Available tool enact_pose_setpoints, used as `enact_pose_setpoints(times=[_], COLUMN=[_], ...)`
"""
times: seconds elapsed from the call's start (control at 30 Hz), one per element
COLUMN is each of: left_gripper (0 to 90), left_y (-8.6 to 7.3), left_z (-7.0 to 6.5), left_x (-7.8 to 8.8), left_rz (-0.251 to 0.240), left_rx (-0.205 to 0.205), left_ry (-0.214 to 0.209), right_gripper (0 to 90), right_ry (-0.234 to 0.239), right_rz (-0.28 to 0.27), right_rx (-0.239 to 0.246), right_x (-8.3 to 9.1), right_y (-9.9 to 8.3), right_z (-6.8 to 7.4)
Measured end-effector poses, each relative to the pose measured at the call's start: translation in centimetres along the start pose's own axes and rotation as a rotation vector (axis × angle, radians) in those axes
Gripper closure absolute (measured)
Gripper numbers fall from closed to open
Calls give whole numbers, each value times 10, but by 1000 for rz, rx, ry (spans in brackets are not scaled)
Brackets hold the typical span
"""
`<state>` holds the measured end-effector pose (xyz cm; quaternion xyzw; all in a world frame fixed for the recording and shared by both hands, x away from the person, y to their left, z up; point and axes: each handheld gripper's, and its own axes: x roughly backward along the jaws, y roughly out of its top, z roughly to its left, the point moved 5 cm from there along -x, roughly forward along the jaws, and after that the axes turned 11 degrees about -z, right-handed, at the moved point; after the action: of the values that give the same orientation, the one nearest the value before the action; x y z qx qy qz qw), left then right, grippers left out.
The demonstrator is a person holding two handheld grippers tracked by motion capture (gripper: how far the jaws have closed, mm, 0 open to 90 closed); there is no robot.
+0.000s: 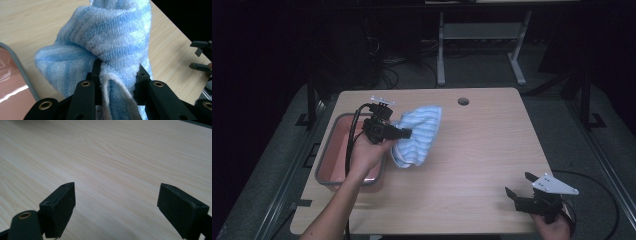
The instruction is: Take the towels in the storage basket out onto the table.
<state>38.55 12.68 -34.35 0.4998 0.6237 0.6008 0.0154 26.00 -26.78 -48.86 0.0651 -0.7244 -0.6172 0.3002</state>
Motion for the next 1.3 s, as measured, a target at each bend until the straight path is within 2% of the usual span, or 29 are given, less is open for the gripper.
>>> enact_pose_setpoints(times=[0.33, 0.7, 0.73, 0.8, 1.07, 1.3], left_gripper=[691, 691, 691, 691, 691, 691], left_y=[2, 2, 2, 2, 4, 5], left_z=[-12, -26, -27, -30, -38, -44], left_x=[-17, -40, -41, -44, -55, -65], left_rz=[13, 35, 42, 37, 49, 60], left_rx=[-20, -23, -33, -25, -44, -36], left_ry=[-25, -58, -61, -64, -77, -92], right_gripper=[144, 145, 145, 144, 144, 145], right_ry=[-17, -13, -14, -14, -15, -17], right_rz=[-9, -10, -10, -9, -10, -9], right_rx=[1, -6, -5, -7, -5, -7], right_x=[3, 2, 3, 3, 3, 3], right_y=[2, 2, 2, 2, 2, 2], right_z=[-1, -1, -1, -1, -1, -1])
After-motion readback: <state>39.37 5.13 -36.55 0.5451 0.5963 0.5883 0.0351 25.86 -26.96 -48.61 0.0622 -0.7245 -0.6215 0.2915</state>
